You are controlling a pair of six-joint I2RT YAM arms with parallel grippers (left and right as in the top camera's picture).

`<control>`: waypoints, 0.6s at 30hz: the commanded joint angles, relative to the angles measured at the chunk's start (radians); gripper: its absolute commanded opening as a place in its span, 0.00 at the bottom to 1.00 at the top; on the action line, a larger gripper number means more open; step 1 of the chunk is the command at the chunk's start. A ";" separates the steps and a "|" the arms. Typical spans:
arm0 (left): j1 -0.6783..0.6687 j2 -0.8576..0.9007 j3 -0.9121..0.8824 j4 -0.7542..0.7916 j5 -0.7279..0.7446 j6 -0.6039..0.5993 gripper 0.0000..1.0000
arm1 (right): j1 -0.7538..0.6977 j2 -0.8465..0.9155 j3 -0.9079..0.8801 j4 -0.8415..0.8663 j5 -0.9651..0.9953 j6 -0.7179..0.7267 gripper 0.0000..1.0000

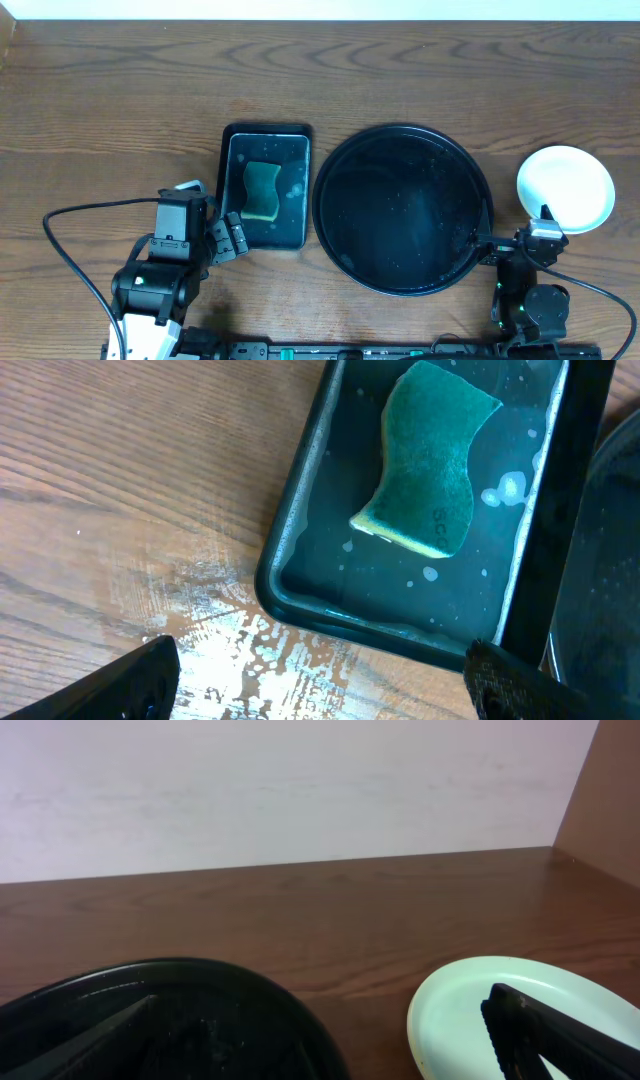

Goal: Clean dirty plates on tray and stack at the side

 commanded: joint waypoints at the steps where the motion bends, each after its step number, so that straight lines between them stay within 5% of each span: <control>1: 0.003 0.000 -0.005 0.001 -0.002 0.006 0.91 | 0.008 -0.006 -0.001 -0.004 0.007 -0.018 0.99; 18: 0.003 -0.054 -0.005 0.000 -0.002 0.006 0.91 | 0.008 -0.006 -0.001 -0.004 0.007 -0.018 0.99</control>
